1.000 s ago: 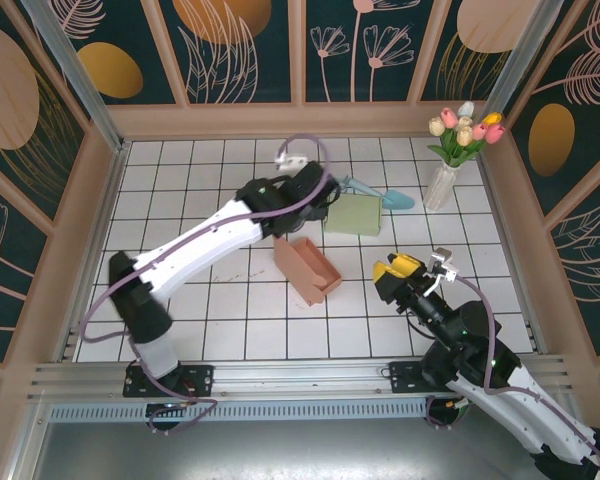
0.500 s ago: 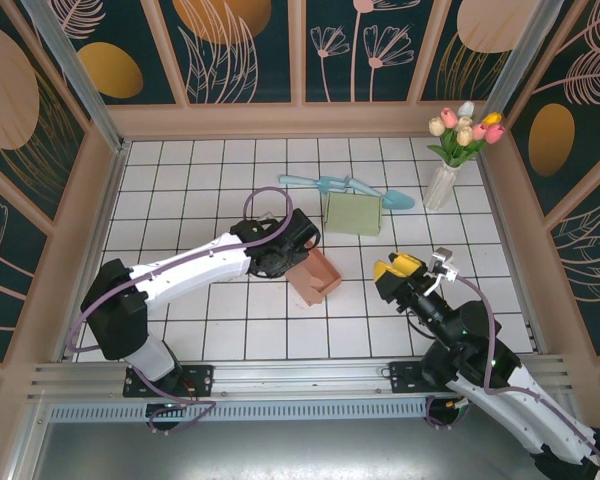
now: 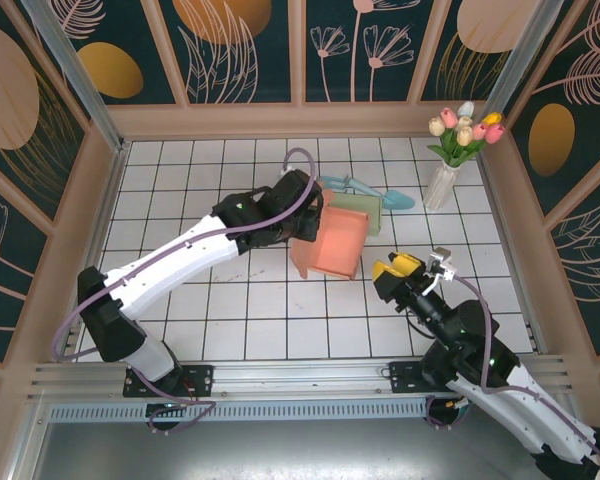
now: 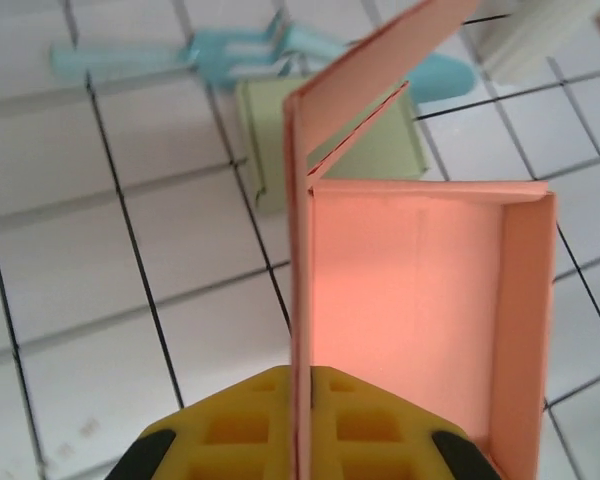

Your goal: Fold the paper box

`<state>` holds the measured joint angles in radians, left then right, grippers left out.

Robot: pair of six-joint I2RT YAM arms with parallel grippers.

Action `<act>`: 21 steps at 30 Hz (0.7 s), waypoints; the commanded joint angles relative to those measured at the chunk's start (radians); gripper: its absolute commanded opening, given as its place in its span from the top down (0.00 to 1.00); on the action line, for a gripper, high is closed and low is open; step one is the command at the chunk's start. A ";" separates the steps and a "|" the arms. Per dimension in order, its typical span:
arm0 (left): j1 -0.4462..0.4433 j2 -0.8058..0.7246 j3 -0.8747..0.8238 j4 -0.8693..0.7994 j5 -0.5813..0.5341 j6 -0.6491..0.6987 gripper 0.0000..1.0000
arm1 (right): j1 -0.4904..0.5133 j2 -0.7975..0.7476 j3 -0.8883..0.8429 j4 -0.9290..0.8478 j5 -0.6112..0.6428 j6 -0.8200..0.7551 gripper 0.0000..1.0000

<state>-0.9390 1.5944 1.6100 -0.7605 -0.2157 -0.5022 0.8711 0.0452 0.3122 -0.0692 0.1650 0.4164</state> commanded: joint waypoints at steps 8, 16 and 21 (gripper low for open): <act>-0.006 -0.067 -0.242 0.029 -0.162 0.727 1.00 | 0.001 0.190 0.021 0.070 0.168 -0.240 0.33; -0.005 -0.143 -0.312 0.127 -0.145 0.954 1.00 | -0.047 0.407 -0.060 0.342 -0.145 -0.566 0.35; -0.005 -0.248 -0.417 0.253 -0.061 1.062 1.00 | -0.162 0.525 -0.026 0.468 -0.270 -0.777 0.35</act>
<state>-0.9390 1.4044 1.2354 -0.6090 -0.3241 0.4431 0.7658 0.5354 0.2600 0.2417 0.0254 -0.1673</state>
